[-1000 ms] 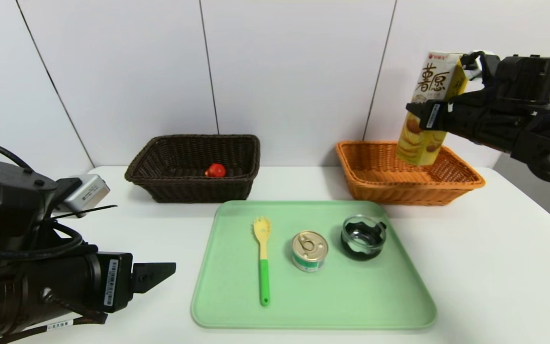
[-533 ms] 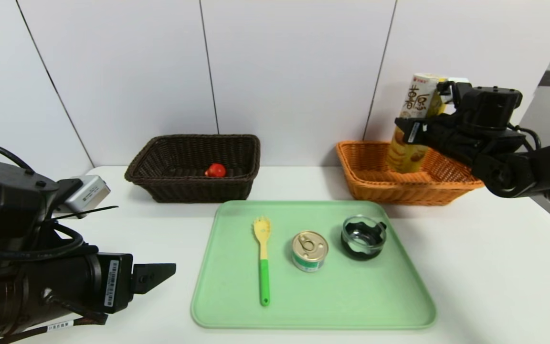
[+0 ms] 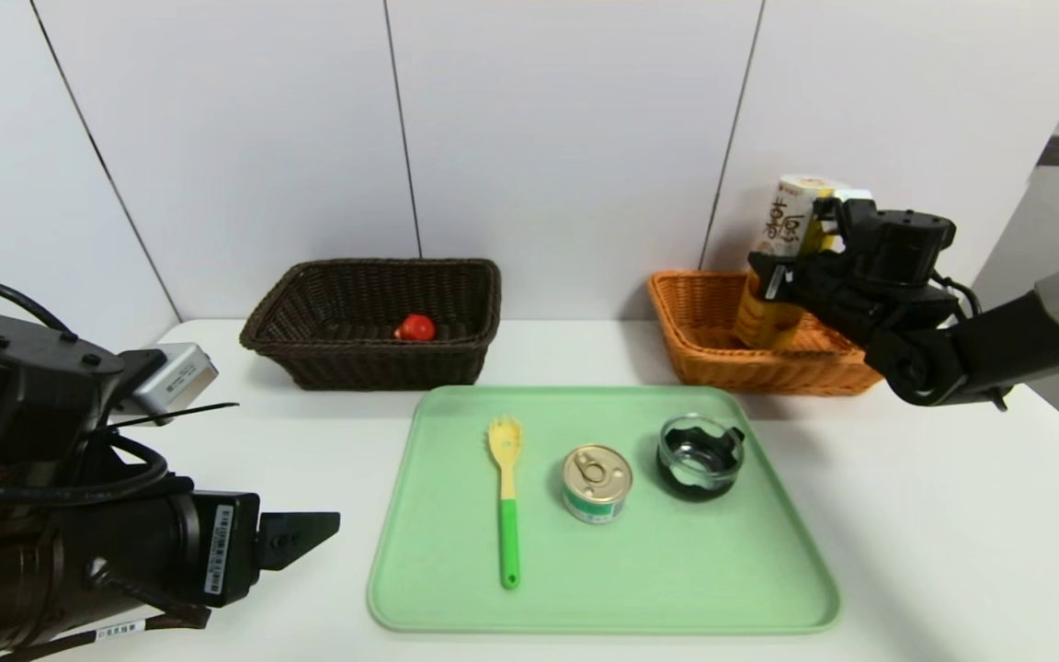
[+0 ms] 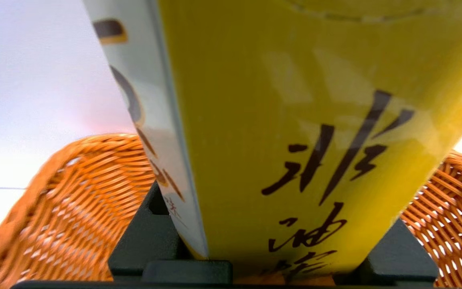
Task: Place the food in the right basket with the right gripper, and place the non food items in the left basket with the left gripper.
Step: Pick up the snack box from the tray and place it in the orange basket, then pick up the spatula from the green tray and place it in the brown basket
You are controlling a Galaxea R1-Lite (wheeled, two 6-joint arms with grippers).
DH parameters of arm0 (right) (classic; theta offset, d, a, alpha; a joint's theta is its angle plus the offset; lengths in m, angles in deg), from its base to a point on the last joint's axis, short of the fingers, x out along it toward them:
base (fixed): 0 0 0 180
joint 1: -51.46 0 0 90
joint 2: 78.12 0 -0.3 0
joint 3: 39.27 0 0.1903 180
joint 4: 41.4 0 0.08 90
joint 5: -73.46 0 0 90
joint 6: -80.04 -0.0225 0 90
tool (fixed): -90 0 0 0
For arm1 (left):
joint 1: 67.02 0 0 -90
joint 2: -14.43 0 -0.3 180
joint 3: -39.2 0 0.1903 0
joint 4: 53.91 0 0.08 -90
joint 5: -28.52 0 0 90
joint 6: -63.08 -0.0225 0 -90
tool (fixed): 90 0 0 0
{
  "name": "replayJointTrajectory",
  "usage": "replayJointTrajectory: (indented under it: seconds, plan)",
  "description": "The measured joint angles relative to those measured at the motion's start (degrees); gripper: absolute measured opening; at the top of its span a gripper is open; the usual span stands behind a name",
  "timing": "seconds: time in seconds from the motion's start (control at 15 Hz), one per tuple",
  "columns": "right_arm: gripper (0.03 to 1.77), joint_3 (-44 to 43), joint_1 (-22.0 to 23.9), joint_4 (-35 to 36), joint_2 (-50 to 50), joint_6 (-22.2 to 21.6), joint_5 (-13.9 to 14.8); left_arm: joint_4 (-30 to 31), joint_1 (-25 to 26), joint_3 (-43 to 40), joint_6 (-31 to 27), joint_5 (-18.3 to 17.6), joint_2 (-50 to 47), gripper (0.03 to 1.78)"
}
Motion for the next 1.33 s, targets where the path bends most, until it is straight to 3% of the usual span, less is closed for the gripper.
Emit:
replayJointTrajectory:
  seconds: [0.33, 0.73, 1.0, 1.33]
  plan:
    - [1.3, -0.05, -0.02, 1.71, 1.02, 0.04, 0.11, 0.09, 0.02, 0.01, 0.04, 0.09, 0.49, 1.69]
    - [1.52, -1.44, -0.02, -1.99, -6.29, 1.44, 0.11, 1.99, 0.04, 0.41, -0.49, 0.11, 0.6, 1.69]
    - [1.6, -1.1, -0.15, -14.56, -19.52, 0.44, -0.39, 2.01, -1.43, 2.57, -0.51, -0.16, 0.61, 1.69]
    - [1.65, 0.5, -1.72, -40.25, -35.21, -6.08, -0.44, 0.82, -6.19, 12.85, -0.3, 0.05, 5.68, 1.69]
